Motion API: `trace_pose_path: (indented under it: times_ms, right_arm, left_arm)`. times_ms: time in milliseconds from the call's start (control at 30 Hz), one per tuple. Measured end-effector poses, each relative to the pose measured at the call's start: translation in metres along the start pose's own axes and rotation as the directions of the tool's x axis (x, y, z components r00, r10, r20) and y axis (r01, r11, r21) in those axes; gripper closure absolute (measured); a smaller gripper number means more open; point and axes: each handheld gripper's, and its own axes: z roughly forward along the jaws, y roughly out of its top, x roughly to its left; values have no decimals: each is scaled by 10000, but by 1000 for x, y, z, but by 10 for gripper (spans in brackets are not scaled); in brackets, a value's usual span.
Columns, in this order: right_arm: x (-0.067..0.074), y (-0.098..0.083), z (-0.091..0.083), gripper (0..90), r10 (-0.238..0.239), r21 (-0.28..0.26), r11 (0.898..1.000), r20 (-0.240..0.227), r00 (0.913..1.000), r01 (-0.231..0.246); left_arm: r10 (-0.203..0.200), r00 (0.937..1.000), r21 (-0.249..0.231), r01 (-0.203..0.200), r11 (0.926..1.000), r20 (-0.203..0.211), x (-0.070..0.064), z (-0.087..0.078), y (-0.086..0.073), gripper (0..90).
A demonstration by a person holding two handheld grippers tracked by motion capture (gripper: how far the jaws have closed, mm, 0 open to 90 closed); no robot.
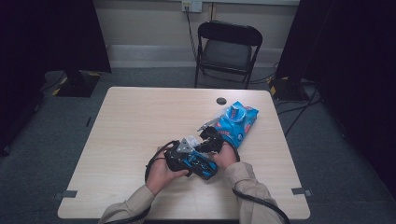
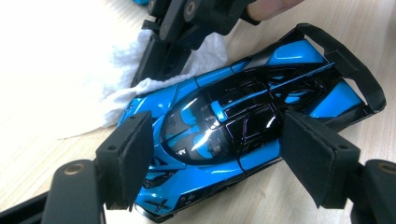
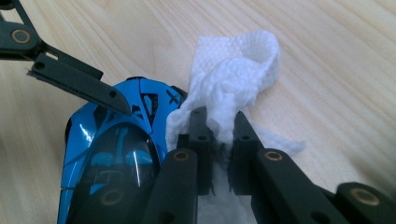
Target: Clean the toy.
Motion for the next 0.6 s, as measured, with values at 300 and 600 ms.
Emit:
trace_pose_path:
  times_ms: [300,600]
  right_arm:
    - [-1,-9,-6,830,-48,-26,10000,-42,10000,48]
    - [0,-19,-13,830,-46,-4,10000,-80,10000,46]
  left_arm:
    - [25,10000,15,-25,10000,-10,0,0,0,259]
    - [-10,10000,-15,10,10000,-13,0,0,0,259]
